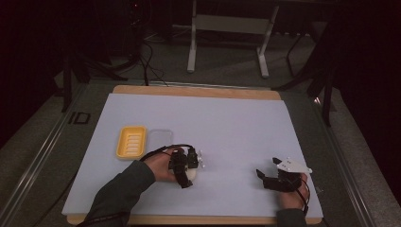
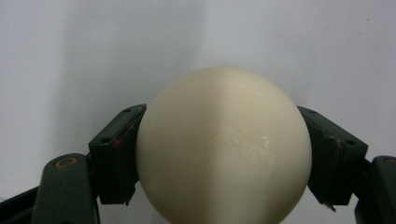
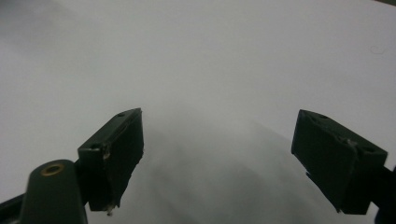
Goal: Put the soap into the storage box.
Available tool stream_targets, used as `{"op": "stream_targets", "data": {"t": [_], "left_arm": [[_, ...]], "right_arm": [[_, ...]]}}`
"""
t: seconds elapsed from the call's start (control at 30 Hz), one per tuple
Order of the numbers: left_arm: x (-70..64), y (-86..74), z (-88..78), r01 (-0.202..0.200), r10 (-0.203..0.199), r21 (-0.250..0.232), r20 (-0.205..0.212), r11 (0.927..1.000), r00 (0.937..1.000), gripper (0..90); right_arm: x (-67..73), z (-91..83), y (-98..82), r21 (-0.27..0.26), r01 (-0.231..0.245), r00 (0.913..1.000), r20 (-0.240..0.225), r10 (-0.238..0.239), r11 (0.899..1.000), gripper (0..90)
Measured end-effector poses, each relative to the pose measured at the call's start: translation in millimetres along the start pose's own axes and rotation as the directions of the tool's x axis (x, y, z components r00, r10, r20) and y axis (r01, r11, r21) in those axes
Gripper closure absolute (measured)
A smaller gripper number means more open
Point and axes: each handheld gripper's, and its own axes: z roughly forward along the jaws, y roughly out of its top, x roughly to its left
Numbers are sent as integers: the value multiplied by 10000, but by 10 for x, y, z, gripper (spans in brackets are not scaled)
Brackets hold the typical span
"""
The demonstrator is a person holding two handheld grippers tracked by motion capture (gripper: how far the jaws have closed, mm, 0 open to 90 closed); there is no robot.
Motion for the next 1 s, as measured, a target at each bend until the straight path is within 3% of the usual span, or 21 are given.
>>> {"op": "stream_targets", "data": {"t": [1.0], "left_arm": [[243,-218,-275,958,-968,-316,-307,9949,9948,240]], "right_arm": [[0,-1,0,-2,-8,10000,7,8,10000,169]]}}
